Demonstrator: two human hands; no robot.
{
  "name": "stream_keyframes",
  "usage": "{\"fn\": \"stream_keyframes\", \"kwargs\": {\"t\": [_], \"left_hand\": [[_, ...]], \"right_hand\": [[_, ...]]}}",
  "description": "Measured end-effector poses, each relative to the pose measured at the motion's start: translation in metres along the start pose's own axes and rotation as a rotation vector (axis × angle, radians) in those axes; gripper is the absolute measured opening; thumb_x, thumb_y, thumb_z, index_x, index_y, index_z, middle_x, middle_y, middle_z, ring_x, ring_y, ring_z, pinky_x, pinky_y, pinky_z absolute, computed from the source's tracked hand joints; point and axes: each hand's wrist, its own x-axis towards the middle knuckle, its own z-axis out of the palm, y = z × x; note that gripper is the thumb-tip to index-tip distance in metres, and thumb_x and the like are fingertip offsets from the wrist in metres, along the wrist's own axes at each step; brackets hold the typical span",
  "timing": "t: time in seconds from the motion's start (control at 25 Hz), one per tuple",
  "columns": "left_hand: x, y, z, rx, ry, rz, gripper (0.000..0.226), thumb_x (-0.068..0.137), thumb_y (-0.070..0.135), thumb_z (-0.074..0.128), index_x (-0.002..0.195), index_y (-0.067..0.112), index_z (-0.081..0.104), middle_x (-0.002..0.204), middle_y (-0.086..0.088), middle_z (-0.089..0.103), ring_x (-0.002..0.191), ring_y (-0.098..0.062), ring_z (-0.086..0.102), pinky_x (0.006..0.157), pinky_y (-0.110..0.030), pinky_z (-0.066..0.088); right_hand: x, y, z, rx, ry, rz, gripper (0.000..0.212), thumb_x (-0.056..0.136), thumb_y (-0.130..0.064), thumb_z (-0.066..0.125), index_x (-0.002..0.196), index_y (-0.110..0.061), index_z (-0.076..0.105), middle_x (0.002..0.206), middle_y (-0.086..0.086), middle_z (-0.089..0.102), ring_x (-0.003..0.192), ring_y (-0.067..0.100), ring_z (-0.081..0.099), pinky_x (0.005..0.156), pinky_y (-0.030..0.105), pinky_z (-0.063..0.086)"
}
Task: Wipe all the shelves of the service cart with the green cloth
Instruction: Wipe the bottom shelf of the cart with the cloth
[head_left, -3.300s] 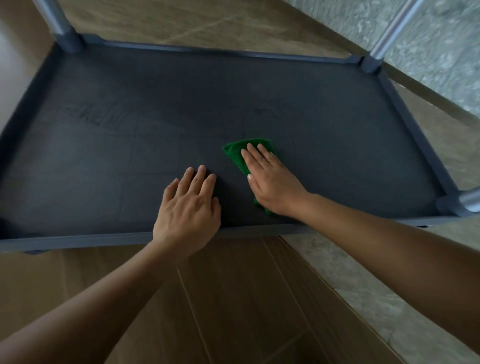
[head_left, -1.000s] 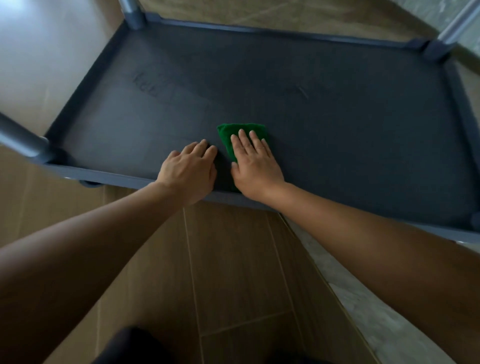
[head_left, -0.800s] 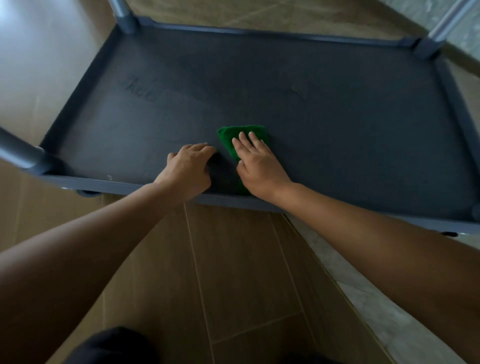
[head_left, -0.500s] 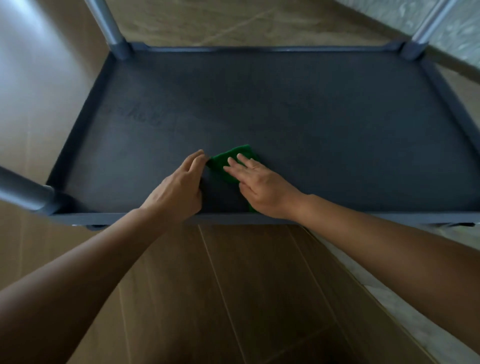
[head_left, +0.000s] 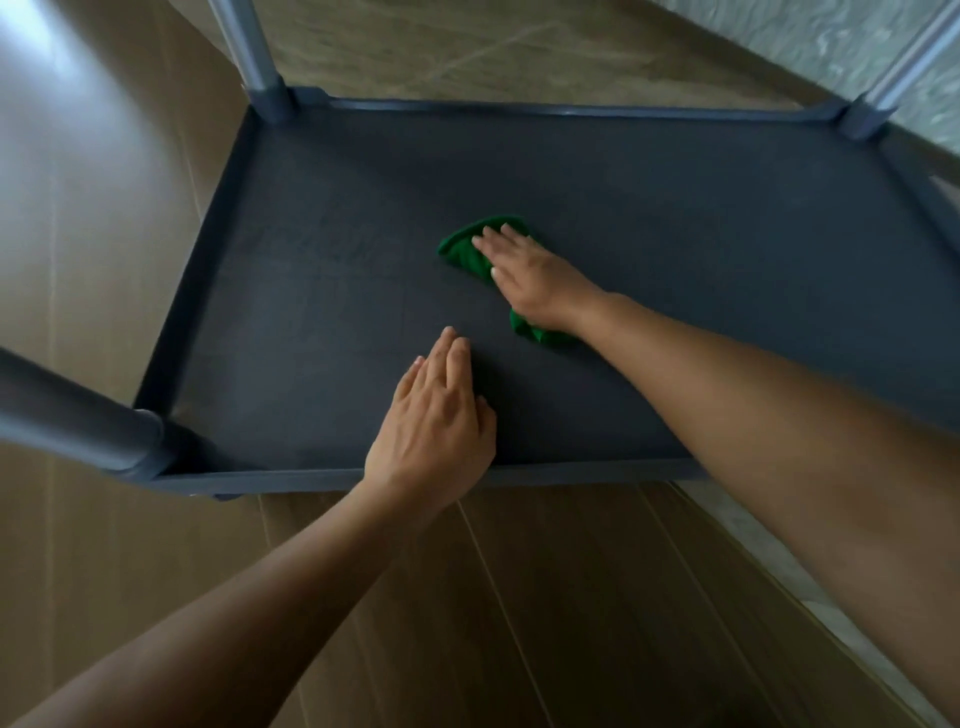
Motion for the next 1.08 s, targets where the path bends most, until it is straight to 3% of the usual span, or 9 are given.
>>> {"fn": "stream_keyframes", "kwargs": {"t": [0.16, 0.24, 0.48, 0.6, 0.72, 0.8, 0.88, 0.96, 1.08], "left_hand": [[0.0, 0.0, -0.003, -0.062, 0.034, -0.033, 0.059, 0.1, 0.029, 0.031, 0.152, 0.009, 0.011, 0.16, -0.009, 0.013, 0.146, -0.015, 0.012, 0.115, -0.024, 0.002], [-0.001, 0.0, -0.003, -0.071, 0.079, -0.069, 0.058, 0.1, 0.028, 0.031, 0.151, 0.008, 0.013, 0.159, -0.01, 0.016, 0.146, -0.017, 0.016, 0.115, -0.025, 0.006], [-0.001, 0.0, -0.004, -0.045, 0.219, -0.101, 0.056, 0.1, 0.029, 0.03, 0.149, 0.004, 0.018, 0.158, -0.014, 0.016, 0.147, -0.017, 0.009, 0.119, -0.027, -0.006], [0.0, 0.002, -0.004, -0.065, 0.194, -0.123, 0.056, 0.101, 0.035, 0.023, 0.15, 0.008, 0.017, 0.159, -0.01, 0.014, 0.147, -0.014, 0.006, 0.12, -0.03, -0.005], [0.001, -0.016, -0.015, 0.019, 0.137, -0.067, 0.06, 0.1, 0.044, 0.017, 0.151, 0.013, 0.017, 0.16, -0.007, 0.011, 0.148, -0.015, 0.006, 0.119, -0.031, 0.001], [0.001, -0.043, -0.03, 0.173, 0.111, -0.017, 0.063, 0.098, 0.049, 0.015, 0.151, 0.015, 0.021, 0.16, -0.004, 0.012, 0.148, -0.016, 0.006, 0.119, -0.034, 0.004], [-0.004, -0.068, -0.041, 0.234, 0.067, -0.09, 0.065, 0.097, 0.053, 0.013, 0.151, 0.017, 0.019, 0.161, -0.002, 0.009, 0.148, -0.015, 0.001, 0.119, -0.035, 0.001], [-0.01, -0.078, -0.043, 0.186, 0.024, -0.199, 0.067, 0.097, 0.055, 0.01, 0.152, 0.018, 0.015, 0.161, -0.001, 0.006, 0.147, -0.012, -0.004, 0.118, -0.033, -0.003], [-0.013, -0.074, -0.037, 0.151, 0.04, -0.181, 0.068, 0.096, 0.055, 0.007, 0.153, 0.018, 0.014, 0.161, 0.002, 0.007, 0.147, -0.009, -0.005, 0.118, -0.031, -0.006]], "right_hand": [[0.033, 0.003, -0.005, -0.029, 0.007, 0.11, 0.06, 0.101, -0.035, 0.035, 0.151, -0.012, 0.011, 0.16, 0.005, 0.005, 0.147, 0.021, 0.0, 0.118, 0.032, 0.003], [0.028, 0.001, -0.003, -0.019, 0.035, 0.096, 0.056, 0.102, -0.029, 0.034, 0.151, -0.011, 0.013, 0.159, 0.006, 0.007, 0.147, 0.02, 0.002, 0.116, 0.03, 0.003], [-0.047, -0.035, 0.017, 0.04, 0.016, -0.21, 0.049, 0.101, -0.015, 0.04, 0.147, -0.01, 0.026, 0.156, 0.008, 0.022, 0.145, 0.019, 0.012, 0.116, 0.022, 0.006], [-0.089, -0.055, 0.023, 0.155, -0.032, -0.366, 0.05, 0.098, -0.011, 0.045, 0.146, -0.007, 0.028, 0.154, 0.01, 0.024, 0.144, 0.014, 0.015, 0.118, 0.025, 0.012], [-0.1, -0.06, 0.027, 0.079, -0.078, -0.437, 0.046, 0.098, -0.012, 0.048, 0.142, -0.003, 0.037, 0.152, 0.012, 0.029, 0.145, 0.018, 0.014, 0.119, 0.03, 0.014], [-0.097, -0.061, 0.027, 0.016, -0.082, -0.437, 0.047, 0.098, -0.014, 0.049, 0.142, -0.006, 0.036, 0.152, 0.009, 0.03, 0.145, 0.019, 0.015, 0.119, 0.031, 0.013], [-0.095, -0.059, 0.028, -0.011, -0.074, -0.434, 0.049, 0.098, -0.015, 0.048, 0.144, -0.009, 0.034, 0.152, 0.006, 0.029, 0.145, 0.017, 0.015, 0.12, 0.03, 0.011], [-0.09, -0.058, 0.029, -0.012, -0.068, -0.433, 0.049, 0.098, -0.014, 0.049, 0.144, -0.01, 0.034, 0.152, 0.005, 0.03, 0.145, 0.015, 0.017, 0.119, 0.029, 0.012], [-0.065, -0.061, 0.031, -0.003, -0.045, -0.398, 0.05, 0.097, -0.013, 0.048, 0.145, -0.009, 0.033, 0.152, 0.006, 0.03, 0.144, 0.016, 0.018, 0.119, 0.028, 0.011]]}}
